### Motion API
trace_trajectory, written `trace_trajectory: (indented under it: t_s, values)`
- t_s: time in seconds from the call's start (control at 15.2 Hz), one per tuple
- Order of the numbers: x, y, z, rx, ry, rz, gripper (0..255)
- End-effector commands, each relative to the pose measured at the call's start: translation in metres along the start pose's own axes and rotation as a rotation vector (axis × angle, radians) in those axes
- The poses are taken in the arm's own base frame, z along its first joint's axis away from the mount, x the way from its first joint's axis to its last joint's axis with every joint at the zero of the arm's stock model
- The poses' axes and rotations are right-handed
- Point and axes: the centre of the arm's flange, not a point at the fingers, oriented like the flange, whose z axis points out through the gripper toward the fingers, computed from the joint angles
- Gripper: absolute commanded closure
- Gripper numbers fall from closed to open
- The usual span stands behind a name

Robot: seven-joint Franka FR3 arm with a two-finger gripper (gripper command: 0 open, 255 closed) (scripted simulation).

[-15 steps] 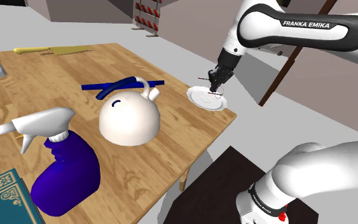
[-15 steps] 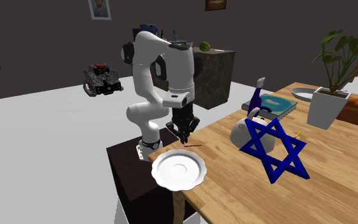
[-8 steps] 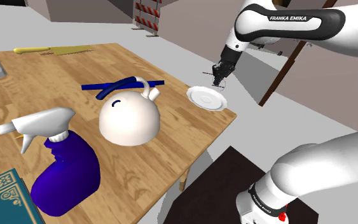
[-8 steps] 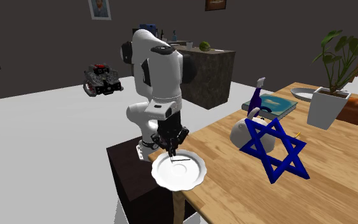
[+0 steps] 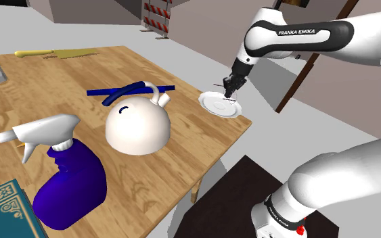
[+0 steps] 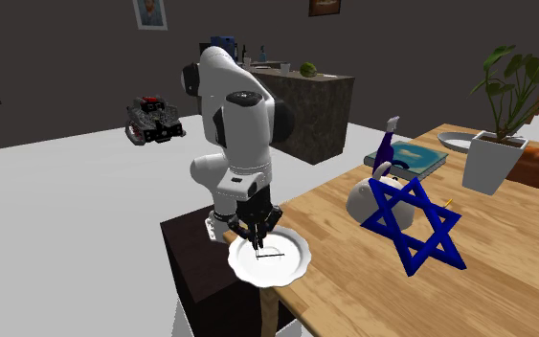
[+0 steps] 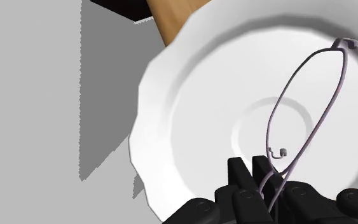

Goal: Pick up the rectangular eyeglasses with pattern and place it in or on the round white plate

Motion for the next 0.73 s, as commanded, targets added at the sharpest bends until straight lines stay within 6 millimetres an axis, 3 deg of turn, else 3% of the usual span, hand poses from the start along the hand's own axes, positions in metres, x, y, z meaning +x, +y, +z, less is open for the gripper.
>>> trace_trajectory:
  t_s: [0.0,0.13,0.66]
  values:
    - [-0.001,0.001,0.011,0.0,0.0,0.0,255]
    - [-0.001,0.001,0.024,0.0,0.0,0.0,255]
    - [-0.001,0.001,0.024,0.0,0.0,0.0,255]
